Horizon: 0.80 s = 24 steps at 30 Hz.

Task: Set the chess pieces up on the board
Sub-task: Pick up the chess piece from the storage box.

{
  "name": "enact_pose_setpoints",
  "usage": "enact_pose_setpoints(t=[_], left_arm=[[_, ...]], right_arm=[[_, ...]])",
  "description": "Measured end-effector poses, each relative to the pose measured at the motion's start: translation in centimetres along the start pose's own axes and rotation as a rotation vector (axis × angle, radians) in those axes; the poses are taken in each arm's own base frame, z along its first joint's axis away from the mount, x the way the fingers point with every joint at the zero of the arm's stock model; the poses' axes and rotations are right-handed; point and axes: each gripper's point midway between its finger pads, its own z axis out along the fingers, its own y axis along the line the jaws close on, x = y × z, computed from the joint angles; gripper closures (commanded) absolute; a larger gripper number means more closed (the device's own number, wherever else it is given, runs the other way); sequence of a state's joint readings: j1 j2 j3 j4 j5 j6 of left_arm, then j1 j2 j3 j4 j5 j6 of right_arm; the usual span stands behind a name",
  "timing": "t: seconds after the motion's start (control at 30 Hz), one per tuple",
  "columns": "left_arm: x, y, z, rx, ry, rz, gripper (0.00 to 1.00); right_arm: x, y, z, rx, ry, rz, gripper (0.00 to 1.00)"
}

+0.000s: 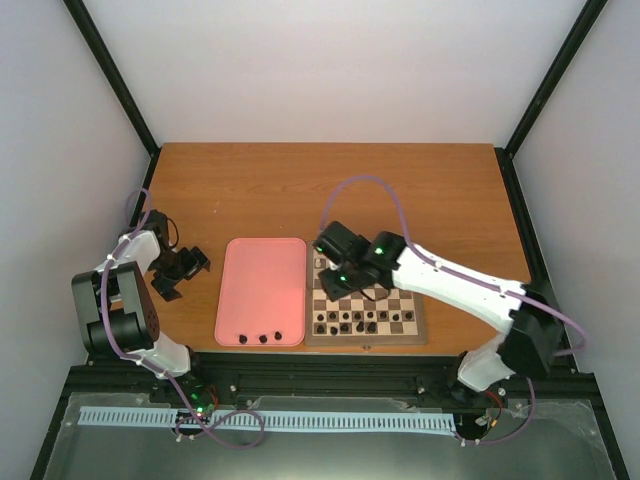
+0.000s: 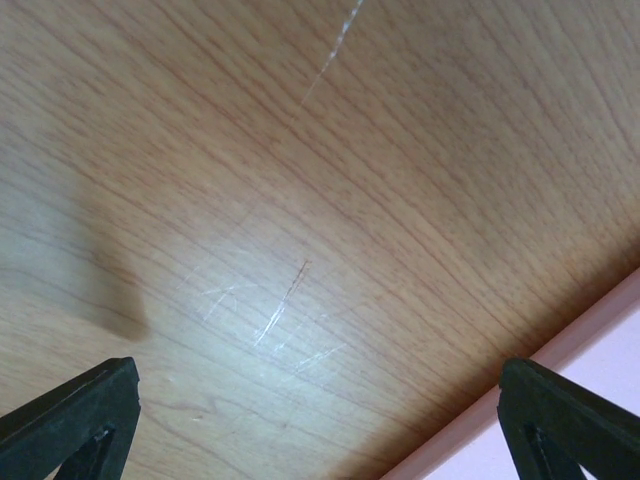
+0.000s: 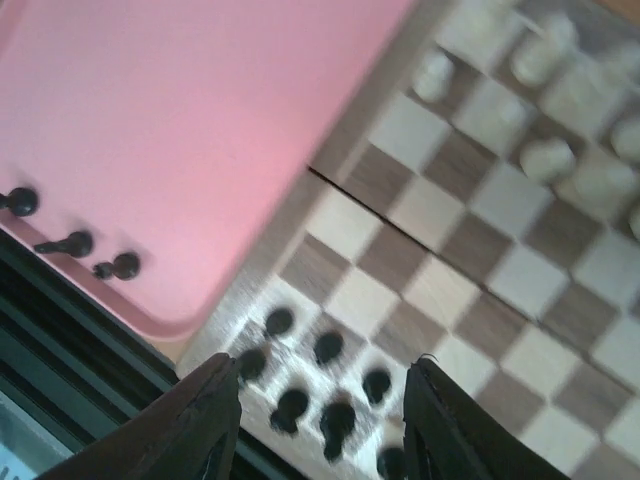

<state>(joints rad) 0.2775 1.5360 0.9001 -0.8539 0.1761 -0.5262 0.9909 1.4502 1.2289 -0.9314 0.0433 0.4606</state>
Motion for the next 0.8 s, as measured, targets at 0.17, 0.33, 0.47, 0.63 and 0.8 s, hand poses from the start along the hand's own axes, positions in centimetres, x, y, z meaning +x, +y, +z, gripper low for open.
enact_pose_setpoints(t=[0.17,0.33,0.47,0.63,0.8], left_arm=[[0.0,-0.1,0.0,0.005,0.003,0.0,0.0],[0.1,-0.2,0.0,0.009,0.005,0.0,0.0],[0.1,-0.1,0.2,0.007,0.011,-0.001,0.0],[0.1,-0.2,0.2,0.008,0.011,-0.001,0.0],[0.1,-0.2,0.2,0.008,0.011,-0.001,0.0]], right_arm=[[-4.2,4.9,2.9,-0.072,0.02,-0.168,0.54],[-5.3,12.2,6.9,-0.162,0.062,-0.368,0.53],[-4.8,17.6,8.3,-0.261,0.079,-0.49,0.53],[-4.4,21.8,8.8,-0.339,0.082,-0.579,0.52],[-2.7,22.7,10.6,-0.348,0.141,-0.605,0.52]])
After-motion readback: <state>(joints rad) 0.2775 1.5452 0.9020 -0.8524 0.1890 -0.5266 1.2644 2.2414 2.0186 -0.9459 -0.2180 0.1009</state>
